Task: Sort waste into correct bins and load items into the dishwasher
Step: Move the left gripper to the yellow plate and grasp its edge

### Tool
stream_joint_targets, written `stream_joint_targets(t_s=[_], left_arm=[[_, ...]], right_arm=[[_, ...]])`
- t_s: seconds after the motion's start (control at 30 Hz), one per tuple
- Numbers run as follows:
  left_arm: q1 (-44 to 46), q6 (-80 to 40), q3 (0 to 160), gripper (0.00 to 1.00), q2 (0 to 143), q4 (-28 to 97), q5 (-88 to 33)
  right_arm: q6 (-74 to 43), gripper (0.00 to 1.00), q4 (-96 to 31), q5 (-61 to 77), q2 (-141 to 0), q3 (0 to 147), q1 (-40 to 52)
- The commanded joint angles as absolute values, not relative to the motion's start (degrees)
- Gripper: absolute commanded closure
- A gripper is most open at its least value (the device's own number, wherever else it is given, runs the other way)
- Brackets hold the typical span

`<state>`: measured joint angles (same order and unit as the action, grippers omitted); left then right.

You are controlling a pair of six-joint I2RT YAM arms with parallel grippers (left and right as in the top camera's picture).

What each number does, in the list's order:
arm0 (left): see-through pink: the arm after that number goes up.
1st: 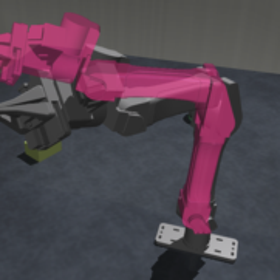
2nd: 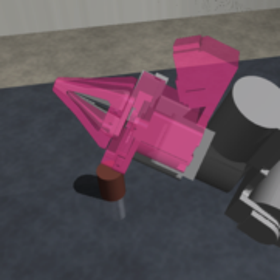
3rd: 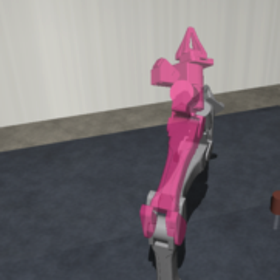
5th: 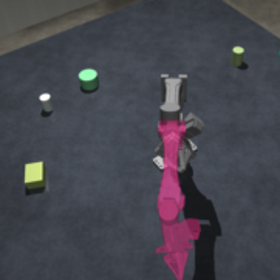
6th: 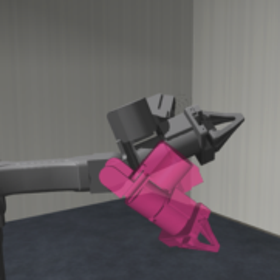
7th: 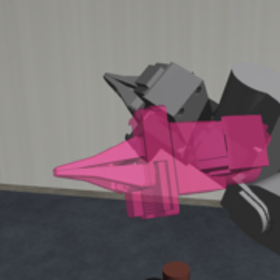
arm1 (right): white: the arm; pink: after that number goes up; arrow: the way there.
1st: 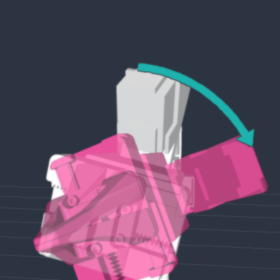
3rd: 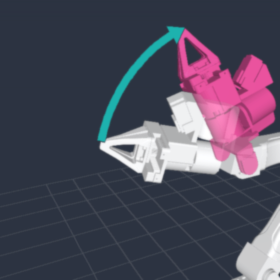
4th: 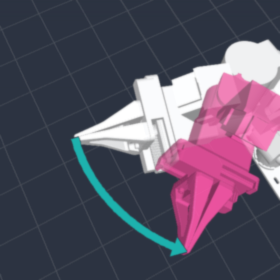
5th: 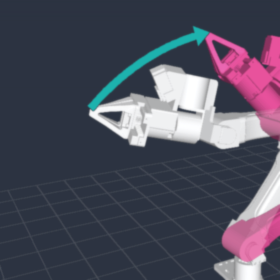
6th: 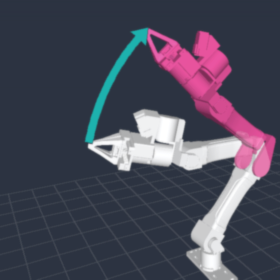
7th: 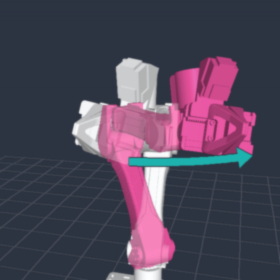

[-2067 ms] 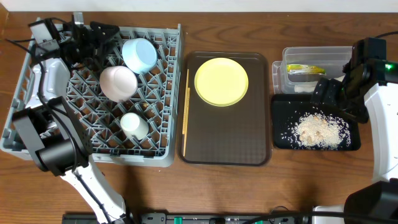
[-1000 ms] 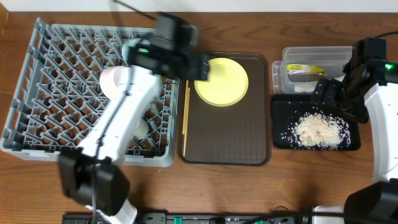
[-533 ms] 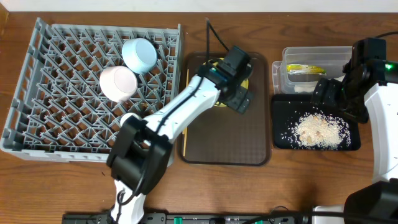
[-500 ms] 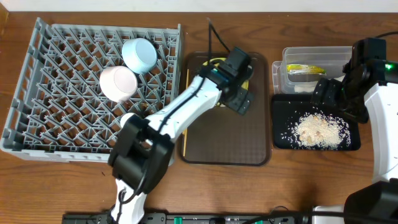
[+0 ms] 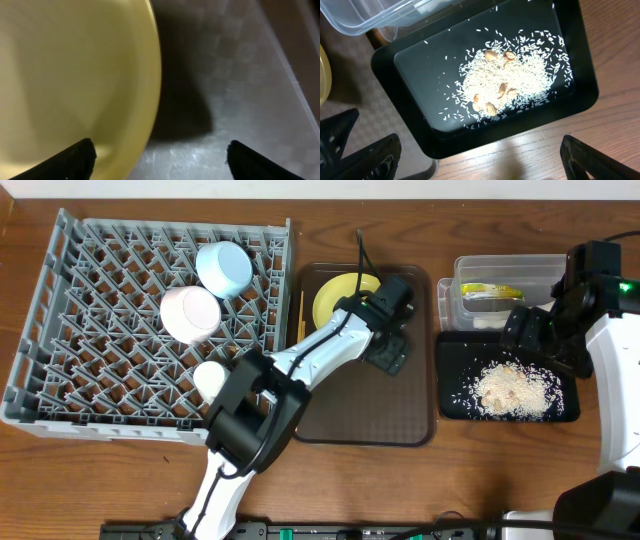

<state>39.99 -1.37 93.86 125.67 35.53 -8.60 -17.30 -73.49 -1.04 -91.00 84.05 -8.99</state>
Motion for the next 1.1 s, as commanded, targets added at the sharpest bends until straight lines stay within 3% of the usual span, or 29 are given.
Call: stream_joint_targets(t_s=[0.0,0.3,0.7,1.07], left_arm=[[40.0,-0.6,94.0,0.2,126.7,35.1,-7.8],[40.0,-0.6,94.0,0.68,126.9,37.2,-7.9],[40.0,-0.6,94.0,0.88,126.8,37.2,-7.9],[40.0,-0.6,95.9,0.92,125.0,37.5,-7.9]], right_arm=[[-16.9,0.01,-73.6,-1.0,-89.8,84.3,-10.1],[-16.9,0.01,-73.5,-1.0,-89.8,84.3,-10.1],[-16.9,0.01,-73.6,-1.0,-89.8,84.3,-10.1],[-16.9,0.01,-73.8,-1.0,-89.8,84.3,-10.1]])
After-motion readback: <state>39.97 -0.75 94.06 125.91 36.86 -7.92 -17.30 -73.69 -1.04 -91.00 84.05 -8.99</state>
